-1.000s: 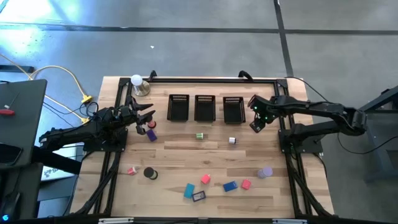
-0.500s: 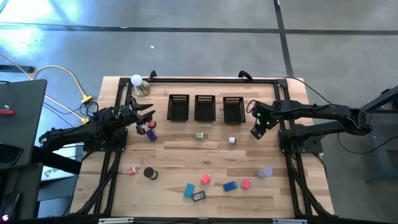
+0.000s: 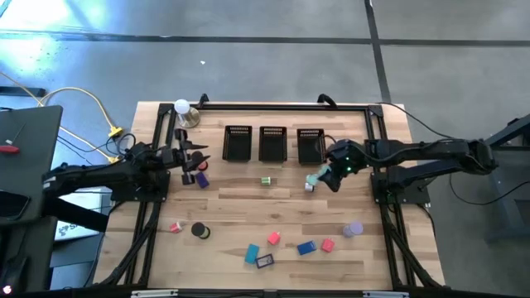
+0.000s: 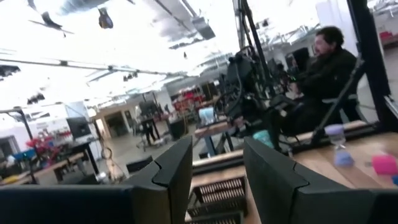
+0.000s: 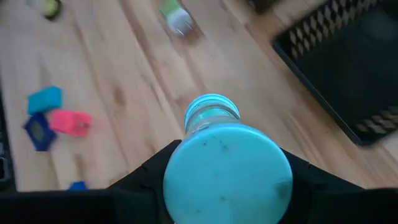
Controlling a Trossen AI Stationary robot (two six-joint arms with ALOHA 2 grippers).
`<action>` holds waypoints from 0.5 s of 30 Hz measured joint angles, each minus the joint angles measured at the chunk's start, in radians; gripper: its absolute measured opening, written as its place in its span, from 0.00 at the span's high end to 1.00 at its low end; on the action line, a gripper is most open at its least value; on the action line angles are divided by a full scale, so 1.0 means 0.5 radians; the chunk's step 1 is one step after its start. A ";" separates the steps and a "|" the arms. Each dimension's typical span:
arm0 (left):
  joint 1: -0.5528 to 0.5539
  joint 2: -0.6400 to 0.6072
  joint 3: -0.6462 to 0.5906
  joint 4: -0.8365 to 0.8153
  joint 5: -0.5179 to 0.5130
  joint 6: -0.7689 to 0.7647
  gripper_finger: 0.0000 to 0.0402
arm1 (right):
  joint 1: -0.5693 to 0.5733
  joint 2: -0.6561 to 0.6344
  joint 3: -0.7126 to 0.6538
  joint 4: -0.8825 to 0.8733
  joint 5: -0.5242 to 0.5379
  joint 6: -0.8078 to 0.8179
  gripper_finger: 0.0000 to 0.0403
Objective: Pick & Place Office items
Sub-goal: Put the blue hourglass into the middle black bin
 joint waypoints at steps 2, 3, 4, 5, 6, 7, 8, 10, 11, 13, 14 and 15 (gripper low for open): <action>0.000 0.147 0.000 0.192 0.024 0.017 0.65 | 0.021 0.000 0.000 0.058 0.001 -0.008 0.56; 0.000 0.227 0.000 0.279 0.030 0.022 0.65 | 0.029 0.000 0.000 0.079 0.002 -0.015 0.56; 0.000 0.305 0.002 0.364 0.032 0.022 0.65 | 0.038 0.000 0.000 0.096 0.017 -0.018 0.57; 0.000 0.383 0.007 0.435 0.032 0.015 0.65 | 0.047 0.000 0.000 0.107 0.041 -0.023 0.57; -0.001 0.459 0.015 0.495 0.031 0.000 0.65 | 0.054 0.000 0.000 0.110 0.056 -0.024 0.57; -0.001 0.538 0.025 0.558 0.030 -0.011 0.65 | 0.059 0.000 0.000 0.111 0.058 -0.024 0.56; -0.001 0.610 0.037 0.646 0.028 -0.021 0.65 | 0.060 0.000 0.000 0.114 0.058 -0.024 0.56; -0.001 0.756 0.057 0.852 0.028 -0.068 0.65 | 0.060 0.000 0.000 0.126 0.055 -0.031 0.56; -0.001 0.826 0.063 0.966 0.027 -0.106 0.65 | 0.060 0.000 0.000 0.128 0.055 -0.038 0.56; -0.001 0.954 0.078 1.153 -0.017 -0.263 0.63 | 0.060 0.000 0.000 0.127 0.054 -0.053 0.57; -0.001 1.006 0.082 1.215 -0.071 -0.408 0.62 | 0.060 0.001 0.000 0.127 0.055 -0.054 0.57; 0.001 1.050 0.085 1.250 -0.137 -0.574 0.61 | 0.060 0.001 0.000 0.127 0.055 -0.054 0.57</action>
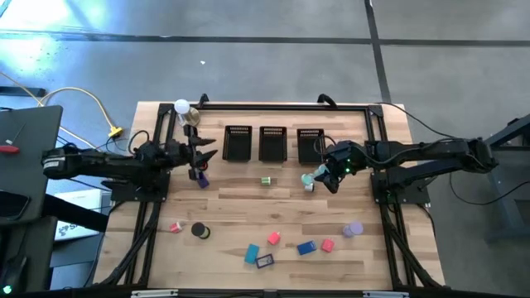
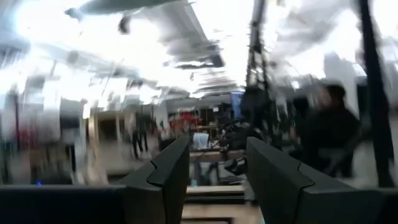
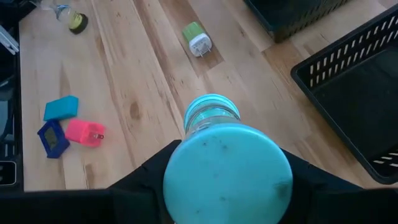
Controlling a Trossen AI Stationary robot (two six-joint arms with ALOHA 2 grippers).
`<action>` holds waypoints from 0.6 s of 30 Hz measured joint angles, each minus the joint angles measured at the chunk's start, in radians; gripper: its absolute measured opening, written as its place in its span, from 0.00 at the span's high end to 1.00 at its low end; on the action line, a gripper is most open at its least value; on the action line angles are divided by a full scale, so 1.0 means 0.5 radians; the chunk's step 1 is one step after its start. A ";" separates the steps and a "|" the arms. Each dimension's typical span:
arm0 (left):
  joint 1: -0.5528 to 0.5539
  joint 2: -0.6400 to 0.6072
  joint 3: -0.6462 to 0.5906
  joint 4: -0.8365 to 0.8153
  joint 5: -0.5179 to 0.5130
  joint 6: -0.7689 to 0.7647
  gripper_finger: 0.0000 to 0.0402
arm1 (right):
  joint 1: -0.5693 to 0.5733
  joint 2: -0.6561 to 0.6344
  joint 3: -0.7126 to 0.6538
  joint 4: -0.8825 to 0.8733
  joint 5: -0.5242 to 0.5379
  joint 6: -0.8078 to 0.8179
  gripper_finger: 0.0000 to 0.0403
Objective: Pick & Place Office items
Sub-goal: Put the blue hourglass into the middle black bin
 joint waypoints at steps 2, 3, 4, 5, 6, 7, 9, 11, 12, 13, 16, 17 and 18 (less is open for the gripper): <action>0.020 0.074 0.001 0.044 -0.115 -0.240 0.60 | 0.000 0.000 0.000 0.000 0.000 0.000 0.56; 0.033 0.104 0.001 0.063 -0.149 -0.297 0.60 | 0.000 0.000 0.000 0.000 -0.001 -0.001 0.56; 0.048 0.130 0.002 0.084 -0.158 -0.317 0.60 | 0.000 0.000 0.000 0.000 -0.001 -0.001 0.55; 0.060 0.152 0.002 0.100 -0.160 -0.315 0.60 | 0.000 0.000 0.000 0.000 0.000 -0.005 0.55; 0.070 0.166 0.002 0.102 -0.160 -0.301 0.60 | 0.000 0.000 0.000 0.000 -0.001 -0.012 0.56; 0.077 0.181 0.002 0.102 -0.160 -0.298 0.60 | 0.000 0.000 0.000 0.000 -0.003 -0.017 0.56; 0.083 0.200 0.003 0.097 -0.155 -0.361 0.60 | 0.000 0.000 0.000 0.000 -0.005 -0.022 0.57; 0.078 0.206 0.003 0.096 -0.090 -0.469 0.60 | 0.000 0.001 0.000 0.000 -0.004 -0.022 0.57; 0.075 0.208 0.003 0.111 -0.060 -0.467 0.60 | 0.000 0.000 0.000 0.000 -0.004 -0.022 0.57; 0.074 0.209 0.004 0.117 -0.031 -0.440 0.60 | 0.000 0.001 0.000 0.000 -0.005 -0.022 0.56; 0.076 0.215 0.004 0.095 0.064 -0.270 0.59 | 0.000 0.001 0.000 0.000 -0.006 -0.022 0.55; 0.075 0.227 0.005 0.090 0.087 -0.252 0.57 | 0.000 0.001 0.000 0.000 -0.005 -0.022 0.55; 0.075 0.241 0.005 0.075 0.116 -0.253 0.55 | 0.000 0.002 0.000 0.001 -0.005 -0.028 0.56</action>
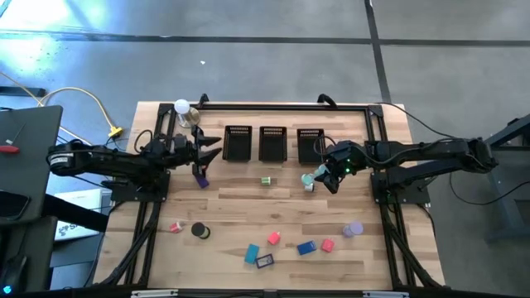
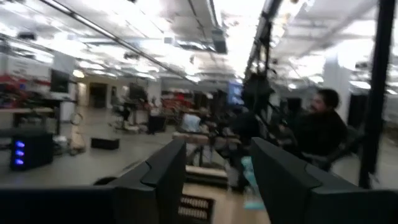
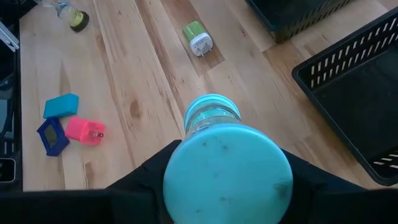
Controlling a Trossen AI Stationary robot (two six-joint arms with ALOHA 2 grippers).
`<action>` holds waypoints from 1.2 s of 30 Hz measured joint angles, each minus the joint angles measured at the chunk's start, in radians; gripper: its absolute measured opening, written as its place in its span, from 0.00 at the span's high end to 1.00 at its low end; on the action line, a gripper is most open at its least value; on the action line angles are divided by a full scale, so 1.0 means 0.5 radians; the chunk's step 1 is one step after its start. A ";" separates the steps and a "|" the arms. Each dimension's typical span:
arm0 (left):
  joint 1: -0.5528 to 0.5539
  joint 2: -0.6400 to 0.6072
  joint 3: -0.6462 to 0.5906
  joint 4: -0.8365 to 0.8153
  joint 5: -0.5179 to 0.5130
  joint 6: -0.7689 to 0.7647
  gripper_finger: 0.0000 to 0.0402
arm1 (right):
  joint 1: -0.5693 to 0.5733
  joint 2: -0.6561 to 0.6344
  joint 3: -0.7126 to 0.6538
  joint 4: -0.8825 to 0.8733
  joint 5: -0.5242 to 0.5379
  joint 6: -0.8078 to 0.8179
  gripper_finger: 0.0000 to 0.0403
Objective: Pick & Place Office items
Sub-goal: Put the blue hourglass into the middle black bin
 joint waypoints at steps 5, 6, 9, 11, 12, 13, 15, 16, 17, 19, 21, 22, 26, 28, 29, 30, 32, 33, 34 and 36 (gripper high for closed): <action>-0.026 0.051 0.000 -0.014 0.020 0.001 0.32 | 0.000 0.002 0.000 0.014 0.002 -0.026 0.57; -0.033 0.053 0.000 -0.014 0.013 0.001 0.26 | 0.000 0.002 0.000 0.019 0.001 -0.026 0.57; -0.054 0.053 0.001 -0.008 0.004 -0.008 0.09 | 0.000 0.002 0.000 0.058 -0.001 -0.025 0.56; -0.070 0.053 0.001 -0.006 0.002 -0.052 0.03 | 0.000 0.002 0.000 0.109 -0.005 -0.024 0.55; -0.081 0.053 0.001 -0.006 0.003 -0.075 0.02 | 0.000 0.002 0.000 0.143 -0.006 -0.025 0.55; -0.094 0.053 0.001 -0.006 0.004 -0.106 0.03 | 0.000 0.002 0.000 0.180 -0.011 -0.025 0.56; -0.122 0.053 0.001 0.006 0.003 -0.159 0.05 | 0.000 0.002 0.000 0.244 -0.012 -0.031 0.57; -0.134 0.053 0.001 0.029 0.002 -0.165 0.06 | 0.000 0.002 0.000 0.281 -0.011 -0.035 0.57; -0.152 0.053 0.001 0.050 0.003 -0.166 0.06 | 0.000 0.002 0.000 0.321 -0.010 -0.039 0.57; -0.201 0.053 0.002 0.059 -0.002 -0.135 0.06 | 0.000 0.002 0.000 0.384 -0.009 -0.040 0.57; -0.251 0.053 0.002 0.066 -0.020 -0.039 0.06 | 0.000 0.002 0.000 0.444 -0.010 -0.040 0.57; -0.281 0.053 0.003 0.073 -0.047 0.025 0.06 | 0.000 0.002 0.000 0.466 -0.011 -0.040 0.56; -0.426 0.059 0.018 0.059 -0.193 0.459 0.06 | 0.000 0.055 0.000 0.576 -0.011 -0.041 0.55; -0.510 0.094 0.042 0.055 -0.276 0.767 0.06 | 0.000 0.095 0.000 0.653 -0.017 -0.041 0.57; -0.549 0.117 0.054 0.052 -0.321 0.894 0.06 | 0.000 0.119 0.000 0.713 -0.029 -0.046 0.57; -0.587 0.150 0.071 0.055 -0.359 1.014 0.06 | -0.001 0.144 0.000 0.766 -0.049 -0.054 0.57; -0.649 0.236 0.115 0.057 -0.390 1.261 0.06 | 0.000 0.194 0.000 0.870 -0.065 -0.062 0.57; -0.669 0.283 0.132 0.052 -0.395 1.384 0.07 | 0.000 0.221 0.000 0.937 -0.076 -0.062 0.57; -0.689 0.335 0.153 0.054 -0.397 1.503 0.07 | -0.001 0.247 0.000 1.007 -0.103 -0.061 0.56; -0.724 0.444 0.194 0.055 -0.401 1.687 0.07 | -0.001 0.292 0.000 1.120 -0.148 -0.060 0.55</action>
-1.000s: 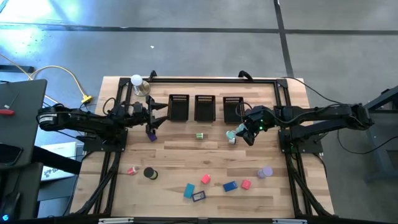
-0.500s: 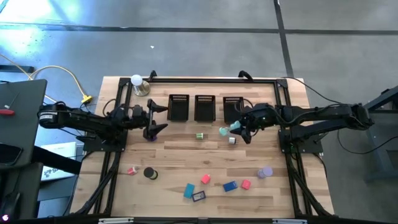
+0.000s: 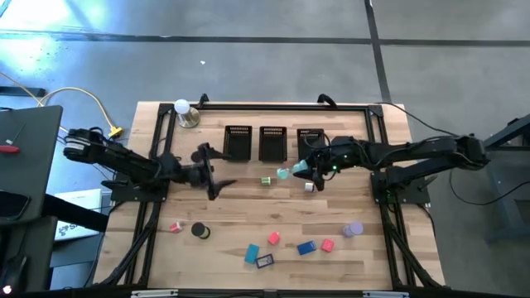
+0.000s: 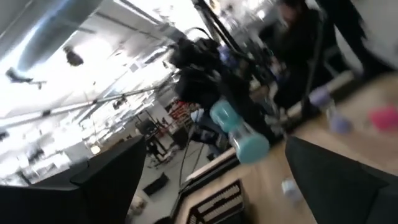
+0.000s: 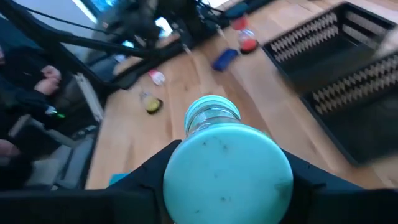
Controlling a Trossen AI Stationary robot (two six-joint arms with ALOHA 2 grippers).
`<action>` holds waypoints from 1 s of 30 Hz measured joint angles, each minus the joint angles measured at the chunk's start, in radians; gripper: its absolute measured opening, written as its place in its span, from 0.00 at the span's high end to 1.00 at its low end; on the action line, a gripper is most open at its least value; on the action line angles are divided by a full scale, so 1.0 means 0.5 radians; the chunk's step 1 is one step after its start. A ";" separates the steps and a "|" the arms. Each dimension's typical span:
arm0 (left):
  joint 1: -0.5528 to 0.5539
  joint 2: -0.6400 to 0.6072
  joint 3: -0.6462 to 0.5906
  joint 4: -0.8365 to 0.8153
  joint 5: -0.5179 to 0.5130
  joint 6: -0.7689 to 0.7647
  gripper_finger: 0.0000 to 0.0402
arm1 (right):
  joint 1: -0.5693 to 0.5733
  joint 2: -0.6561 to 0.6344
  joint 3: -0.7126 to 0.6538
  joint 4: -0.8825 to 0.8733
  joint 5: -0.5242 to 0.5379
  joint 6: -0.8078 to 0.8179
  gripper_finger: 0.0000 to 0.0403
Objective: Pick & Place Office items
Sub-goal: Put the blue hourglass into the middle black bin
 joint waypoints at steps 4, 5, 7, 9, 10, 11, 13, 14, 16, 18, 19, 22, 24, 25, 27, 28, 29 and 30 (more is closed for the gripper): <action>-0.039 0.217 0.093 0.033 0.000 0.257 0.07 | 0.001 0.089 0.000 0.213 -0.021 -0.001 0.56; -0.046 0.270 0.119 0.061 0.000 0.327 0.07 | 0.001 0.108 0.000 0.270 -0.021 -0.002 0.57; -0.048 0.361 0.169 0.130 -0.012 0.427 0.07 | 0.000 0.134 0.000 0.375 -0.022 -0.001 0.57; -0.048 0.446 0.232 0.185 -0.013 0.465 0.07 | 0.000 0.164 0.001 0.504 -0.019 0.003 0.57; -0.048 0.484 0.265 0.214 -0.015 0.503 0.07 | 0.000 0.170 0.001 0.554 -0.018 0.016 0.56; -0.048 0.519 0.300 0.247 -0.039 0.545 0.07 | 0.000 0.172 0.000 0.586 -0.017 0.025 0.56; -0.048 0.577 0.379 0.294 -0.126 0.625 0.07 | 0.000 0.172 0.000 0.670 -0.011 0.032 0.54; -0.048 0.597 0.414 0.290 -0.164 0.654 0.07 | 0.000 0.171 0.001 0.699 -0.011 0.032 0.54; -0.045 0.646 0.485 0.289 -0.184 0.692 0.07 | 0.000 0.170 0.001 0.739 -0.012 0.032 0.55; -0.040 0.693 0.551 0.285 -0.190 0.728 0.07 | 0.000 0.172 0.001 0.775 -0.012 0.029 0.57; -0.038 0.720 0.589 0.285 -0.194 0.740 0.07 | 0.000 0.171 0.001 0.796 -0.010 0.021 0.57; -0.027 0.795 0.673 0.285 -0.195 0.733 0.07 | 0.000 0.170 0.001 0.802 0.011 0.012 0.57; -0.026 0.838 0.697 0.282 -0.203 0.743 0.07 | 0.000 0.171 0.001 0.783 0.009 0.017 0.57; -0.026 0.849 0.699 0.282 -0.210 0.762 0.07 | 0.000 0.171 0.001 0.783 0.009 0.021 0.57; -0.027 0.861 0.702 0.285 -0.210 0.775 0.07 | 0.000 0.171 0.001 0.792 0.010 0.020 0.57; -0.027 0.864 0.703 0.285 -0.211 0.773 0.07 | 0.001 0.170 0.001 0.794 0.022 0.020 0.57; -0.027 0.866 0.703 0.283 -0.217 0.759 0.07 | 0.001 0.171 0.001 0.793 0.043 0.019 0.57; -0.027 0.866 0.703 0.282 -0.220 0.731 0.07 | 0.000 0.171 0.001 0.793 0.062 0.012 0.57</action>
